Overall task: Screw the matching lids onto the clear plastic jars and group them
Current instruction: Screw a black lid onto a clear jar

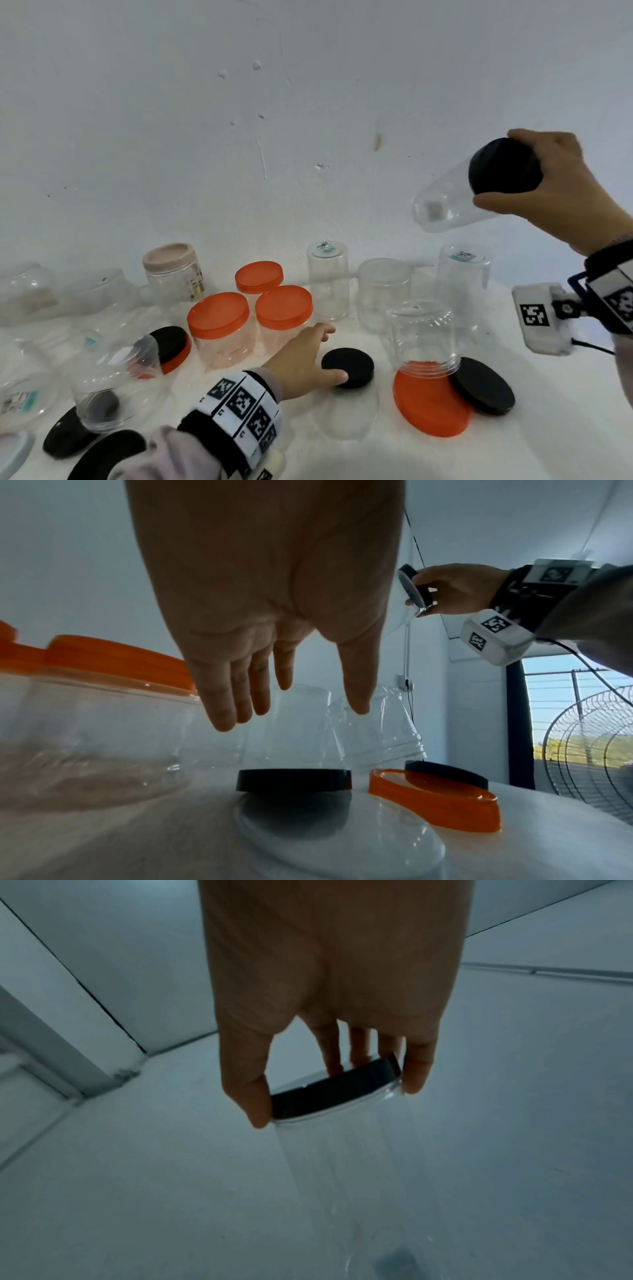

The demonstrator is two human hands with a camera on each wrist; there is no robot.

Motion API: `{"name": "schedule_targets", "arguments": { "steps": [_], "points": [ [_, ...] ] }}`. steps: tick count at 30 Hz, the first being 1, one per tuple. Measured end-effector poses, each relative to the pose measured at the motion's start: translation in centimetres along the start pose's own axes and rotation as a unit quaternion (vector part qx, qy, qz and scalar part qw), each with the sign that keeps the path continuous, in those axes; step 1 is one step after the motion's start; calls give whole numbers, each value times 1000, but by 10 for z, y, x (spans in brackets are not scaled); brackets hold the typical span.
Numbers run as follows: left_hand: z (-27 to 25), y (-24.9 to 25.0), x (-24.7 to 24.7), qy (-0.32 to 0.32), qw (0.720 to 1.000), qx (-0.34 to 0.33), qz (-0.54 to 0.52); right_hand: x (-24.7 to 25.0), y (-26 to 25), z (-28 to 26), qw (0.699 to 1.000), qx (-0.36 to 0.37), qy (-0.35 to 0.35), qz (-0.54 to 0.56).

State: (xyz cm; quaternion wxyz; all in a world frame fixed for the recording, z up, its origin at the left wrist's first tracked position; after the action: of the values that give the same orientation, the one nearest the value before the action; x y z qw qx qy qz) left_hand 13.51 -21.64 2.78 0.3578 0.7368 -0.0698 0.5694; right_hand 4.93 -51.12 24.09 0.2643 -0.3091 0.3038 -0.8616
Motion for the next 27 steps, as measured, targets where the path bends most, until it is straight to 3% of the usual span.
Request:
{"name": "schedule_targets", "arguments": {
  "steps": [7, 14, 27],
  "points": [
    [31, 8, -22, -84, 990, 32, 106, 3, 95, 50, 997, -51, 19, -62],
    [39, -1, -33, -122, 983, 70, 117, -45, 179, 83, 975, -126, -138, -125],
    [41, -4, -37, -120, 980, 103, 123, -102, 185, 90, 910, -116, -322, -234]
  ]
}}
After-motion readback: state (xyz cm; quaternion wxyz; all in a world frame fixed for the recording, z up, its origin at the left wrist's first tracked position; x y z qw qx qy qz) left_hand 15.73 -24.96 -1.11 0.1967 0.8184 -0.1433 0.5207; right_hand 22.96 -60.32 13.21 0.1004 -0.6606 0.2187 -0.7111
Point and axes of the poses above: each hand's wrist, its own z-axis towards the middle knuckle, its own x-axis out of the back of the hand, y = z × x, the point moved 7 cm from there along z, towards the middle knuckle, and after that the axes turned 11 degrees about z, right-handed, at the moved point
